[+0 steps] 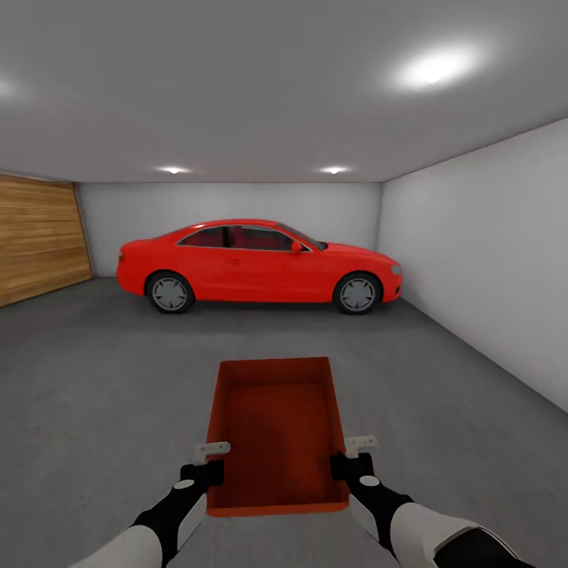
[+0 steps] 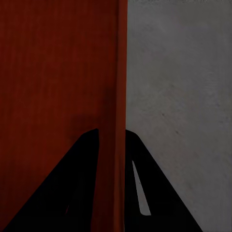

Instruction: Move the two storage containers from the living room to the garage. In the garage, place one container on the floor and stack the other container on top of it (either order is fine).

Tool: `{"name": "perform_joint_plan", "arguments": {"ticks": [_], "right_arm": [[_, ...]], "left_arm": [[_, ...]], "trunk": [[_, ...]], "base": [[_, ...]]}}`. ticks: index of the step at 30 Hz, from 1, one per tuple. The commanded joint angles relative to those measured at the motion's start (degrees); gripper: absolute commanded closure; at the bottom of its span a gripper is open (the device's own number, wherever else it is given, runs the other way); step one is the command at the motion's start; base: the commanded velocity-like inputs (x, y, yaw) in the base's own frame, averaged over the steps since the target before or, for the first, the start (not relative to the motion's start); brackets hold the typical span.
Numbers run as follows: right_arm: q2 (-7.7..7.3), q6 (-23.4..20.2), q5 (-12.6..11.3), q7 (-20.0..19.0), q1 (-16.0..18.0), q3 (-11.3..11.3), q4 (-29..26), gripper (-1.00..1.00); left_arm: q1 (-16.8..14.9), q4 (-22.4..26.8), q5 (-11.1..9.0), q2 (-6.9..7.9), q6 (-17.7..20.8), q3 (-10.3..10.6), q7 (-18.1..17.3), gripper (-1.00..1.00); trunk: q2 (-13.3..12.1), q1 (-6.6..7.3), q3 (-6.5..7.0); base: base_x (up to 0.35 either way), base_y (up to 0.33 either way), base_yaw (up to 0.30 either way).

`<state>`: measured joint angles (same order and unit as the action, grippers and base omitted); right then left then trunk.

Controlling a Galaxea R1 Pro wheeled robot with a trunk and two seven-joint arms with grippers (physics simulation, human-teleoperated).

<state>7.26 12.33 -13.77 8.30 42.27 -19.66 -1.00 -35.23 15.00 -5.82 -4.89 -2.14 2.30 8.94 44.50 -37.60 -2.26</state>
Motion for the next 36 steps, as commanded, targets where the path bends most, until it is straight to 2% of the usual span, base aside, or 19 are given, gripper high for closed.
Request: {"name": "perform_joint_plan", "arguments": {"ticks": [1,36], "right_arm": [[0.03,1.80,0.06,0.22,0.09,1.91,-0.14,1.00],[0.03,1.81,0.05,0.22,0.09,1.91,-0.14,1.00]], "left_arm": [[-0.01,-0.23,-0.68,0.58,-0.24,-0.19,1.78,1.00],[-0.01,-0.32,-0.74,0.58,-0.24,-0.19,1.78,1.00]], "trunk": [[0.08,-0.05,-0.10],[0.08,-0.05,-0.10]], "base": [[0.320,0.000,0.000],[0.320,0.064,0.000]]}}
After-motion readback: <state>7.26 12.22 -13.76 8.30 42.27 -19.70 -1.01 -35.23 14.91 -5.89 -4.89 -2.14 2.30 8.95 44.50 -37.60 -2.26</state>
